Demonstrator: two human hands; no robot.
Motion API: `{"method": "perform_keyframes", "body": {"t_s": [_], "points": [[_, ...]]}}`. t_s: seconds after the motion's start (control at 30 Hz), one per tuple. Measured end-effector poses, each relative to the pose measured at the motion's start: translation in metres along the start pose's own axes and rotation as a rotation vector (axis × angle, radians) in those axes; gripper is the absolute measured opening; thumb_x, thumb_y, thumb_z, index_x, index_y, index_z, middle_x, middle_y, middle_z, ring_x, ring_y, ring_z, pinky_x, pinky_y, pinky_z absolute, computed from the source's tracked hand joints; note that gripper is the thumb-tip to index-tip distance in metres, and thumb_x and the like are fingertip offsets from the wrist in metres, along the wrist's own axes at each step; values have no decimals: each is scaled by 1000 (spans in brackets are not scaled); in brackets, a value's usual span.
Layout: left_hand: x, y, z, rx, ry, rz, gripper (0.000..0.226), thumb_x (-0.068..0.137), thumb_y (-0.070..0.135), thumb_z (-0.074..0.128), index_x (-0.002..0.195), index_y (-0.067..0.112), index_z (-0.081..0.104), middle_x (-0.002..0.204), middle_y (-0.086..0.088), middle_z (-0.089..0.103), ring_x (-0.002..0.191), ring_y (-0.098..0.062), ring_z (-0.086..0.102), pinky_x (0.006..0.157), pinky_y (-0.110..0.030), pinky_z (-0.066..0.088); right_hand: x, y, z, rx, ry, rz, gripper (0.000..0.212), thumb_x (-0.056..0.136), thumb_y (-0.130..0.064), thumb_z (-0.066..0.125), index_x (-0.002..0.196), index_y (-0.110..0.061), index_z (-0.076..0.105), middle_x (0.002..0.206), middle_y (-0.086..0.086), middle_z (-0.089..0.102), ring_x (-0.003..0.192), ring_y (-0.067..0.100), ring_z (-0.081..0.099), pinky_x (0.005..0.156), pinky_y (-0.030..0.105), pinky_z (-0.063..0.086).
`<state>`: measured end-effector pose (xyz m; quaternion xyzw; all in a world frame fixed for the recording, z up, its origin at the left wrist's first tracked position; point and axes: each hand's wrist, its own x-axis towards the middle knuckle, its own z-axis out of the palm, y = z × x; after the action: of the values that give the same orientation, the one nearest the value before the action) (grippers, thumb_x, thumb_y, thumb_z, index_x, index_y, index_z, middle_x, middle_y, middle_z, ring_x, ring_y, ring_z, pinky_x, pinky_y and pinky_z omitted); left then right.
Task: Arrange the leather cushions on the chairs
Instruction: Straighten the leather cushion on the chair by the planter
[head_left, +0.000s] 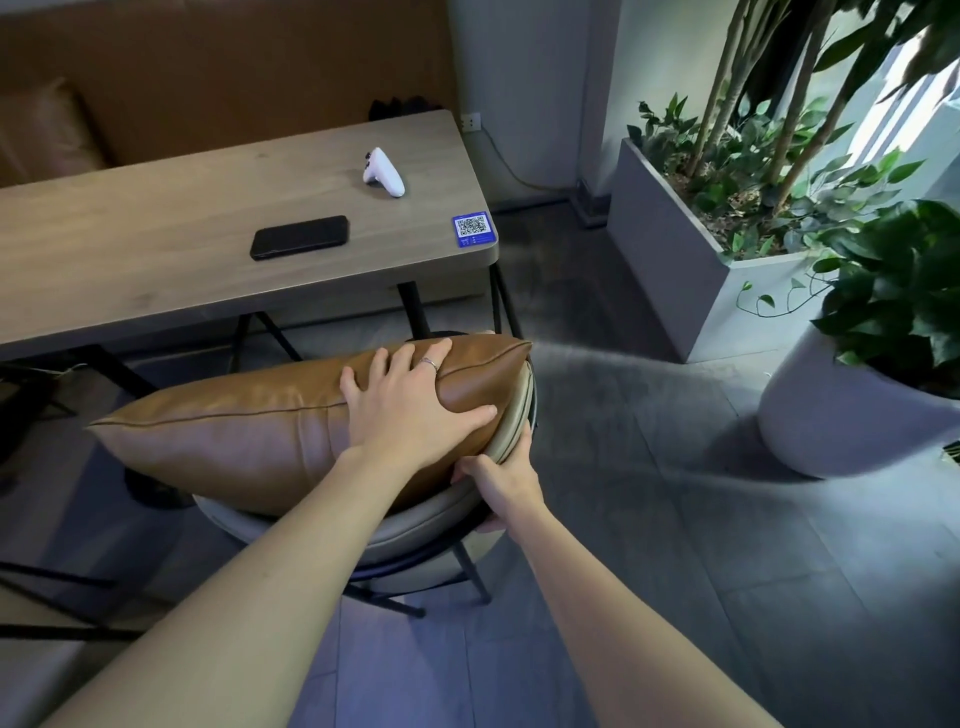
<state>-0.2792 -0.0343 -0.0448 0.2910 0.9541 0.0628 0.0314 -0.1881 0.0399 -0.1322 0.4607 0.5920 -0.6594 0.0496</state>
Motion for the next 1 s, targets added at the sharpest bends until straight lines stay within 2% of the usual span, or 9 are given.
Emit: {"method": "perform_keyframes", "body": {"t_s": [0.17, 0.43, 0.77, 0.9, 1.0], "points": [[-4, -4, 3, 1, 28, -7, 95, 78, 86, 50, 158, 41, 26, 166, 0, 33, 154, -29, 22, 122, -62, 11, -3, 0, 1, -30, -27, 4, 125, 60, -32, 72, 156, -53, -5, 139, 9, 51, 112, 39, 56, 62, 56, 65], [6, 3, 8, 1, 39, -17, 93, 79, 85, 51, 158, 41, 26, 167, -1, 31, 154, -30, 21, 121, -61, 11, 8, 0, -8, -24, -64, 16, 122, 72, -25, 73, 157, -49, -12, 149, 9, 42, 111, 38, 53, 69, 54, 65], [3, 4, 7, 9, 24, -16, 93, 81, 84, 51, 158, 41, 24, 168, -1, 28, 156, -29, 18, 122, -61, 9, 10, 1, -7, -42, -68, 31, 126, 70, -28, 75, 156, -50, -15, 153, 12, 40, 117, 44, 54, 61, 46, 66], [1, 3, 6, 10, 5, -18, 93, 81, 84, 51, 159, 41, 23, 169, -1, 26, 156, -29, 17, 122, -61, 8, 9, 0, -7, -32, -80, 50, 129, 68, -28, 77, 155, -51, -16, 156, 12, 37, 122, 45, 53, 69, 52, 66], [-2, 4, 4, 14, -20, -15, 94, 81, 84, 51, 159, 41, 22, 169, -1, 25, 156, -29, 16, 122, -61, 7, 9, -2, -11, -19, -116, 79, 131, 73, -25, 80, 155, -51, -19, 161, 11, 31, 127, 45, 52, 75, 51, 65]]}}
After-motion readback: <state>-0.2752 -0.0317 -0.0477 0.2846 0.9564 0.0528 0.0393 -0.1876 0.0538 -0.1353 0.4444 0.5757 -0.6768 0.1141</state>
